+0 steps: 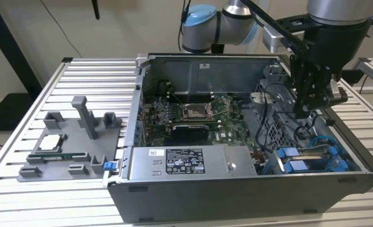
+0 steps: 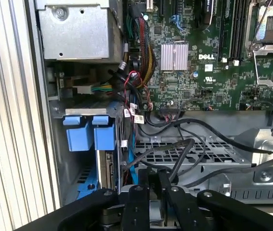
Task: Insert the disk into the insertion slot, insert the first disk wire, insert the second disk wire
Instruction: 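Insert the first disk wire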
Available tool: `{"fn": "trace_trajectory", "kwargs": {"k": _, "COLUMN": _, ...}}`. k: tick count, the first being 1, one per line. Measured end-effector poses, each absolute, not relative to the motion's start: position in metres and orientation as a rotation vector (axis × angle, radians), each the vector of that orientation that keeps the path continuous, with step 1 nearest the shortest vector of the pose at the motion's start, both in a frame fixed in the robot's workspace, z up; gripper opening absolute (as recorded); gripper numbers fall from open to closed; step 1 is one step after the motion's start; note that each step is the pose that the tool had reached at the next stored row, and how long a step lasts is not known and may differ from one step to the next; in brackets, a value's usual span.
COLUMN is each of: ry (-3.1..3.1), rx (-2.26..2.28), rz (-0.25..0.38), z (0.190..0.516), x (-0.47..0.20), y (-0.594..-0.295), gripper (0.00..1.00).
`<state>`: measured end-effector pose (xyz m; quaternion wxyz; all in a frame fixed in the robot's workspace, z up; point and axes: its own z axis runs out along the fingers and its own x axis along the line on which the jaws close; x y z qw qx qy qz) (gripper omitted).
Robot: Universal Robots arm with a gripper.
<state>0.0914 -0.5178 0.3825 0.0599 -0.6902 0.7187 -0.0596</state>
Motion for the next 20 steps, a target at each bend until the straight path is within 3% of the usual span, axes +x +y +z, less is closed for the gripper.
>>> {"fn": "trace_trajectory", "kwargs": {"k": 10, "ry": 2.198, "rx": -2.111, "rz": -0.143, "z": 0.380, "x": 0.098, "y": -0.523, "gripper": 0.00}}
{"fn": "trace_trajectory", "kwargs": {"k": 20, "ry": 2.223, "rx": -2.135, "rz": -0.096, "z": 0.376, "x": 0.112, "y": -0.549, "gripper": 0.00}}
